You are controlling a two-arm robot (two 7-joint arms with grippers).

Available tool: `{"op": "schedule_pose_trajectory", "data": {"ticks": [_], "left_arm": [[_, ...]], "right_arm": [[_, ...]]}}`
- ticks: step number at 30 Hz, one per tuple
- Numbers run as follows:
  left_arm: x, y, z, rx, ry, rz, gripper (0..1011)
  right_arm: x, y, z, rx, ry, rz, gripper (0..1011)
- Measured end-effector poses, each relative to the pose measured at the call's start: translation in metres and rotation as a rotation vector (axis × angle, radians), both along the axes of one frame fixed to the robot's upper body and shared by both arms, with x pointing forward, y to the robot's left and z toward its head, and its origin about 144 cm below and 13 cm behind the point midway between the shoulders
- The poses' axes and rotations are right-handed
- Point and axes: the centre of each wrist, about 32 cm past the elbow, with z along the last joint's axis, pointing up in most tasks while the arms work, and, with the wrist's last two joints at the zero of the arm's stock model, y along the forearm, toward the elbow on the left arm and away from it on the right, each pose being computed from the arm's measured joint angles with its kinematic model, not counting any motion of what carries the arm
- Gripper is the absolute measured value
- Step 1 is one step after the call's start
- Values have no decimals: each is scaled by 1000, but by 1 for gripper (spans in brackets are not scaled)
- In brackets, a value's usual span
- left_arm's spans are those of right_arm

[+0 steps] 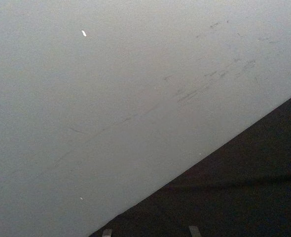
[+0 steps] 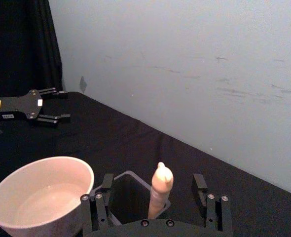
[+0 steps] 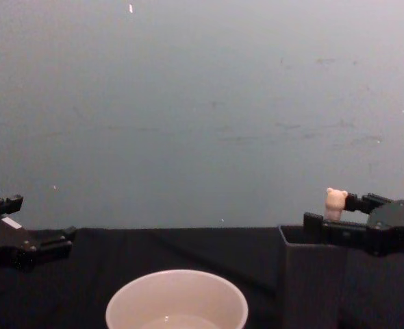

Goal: Pick up the stirring spoon with one hand, stir inside the cup, then place it back in its original position.

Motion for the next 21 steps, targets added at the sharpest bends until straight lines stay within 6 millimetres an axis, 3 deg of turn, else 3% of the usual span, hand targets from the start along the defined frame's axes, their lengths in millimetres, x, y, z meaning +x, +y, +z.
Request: {"op": "schedule_pose_trajectory", "data": {"ticks": [21], "left_arm": [[0,0,0,0,0,0,1001]], "right_arm": [[2,3,0,11,-10,-2,1000]]}}
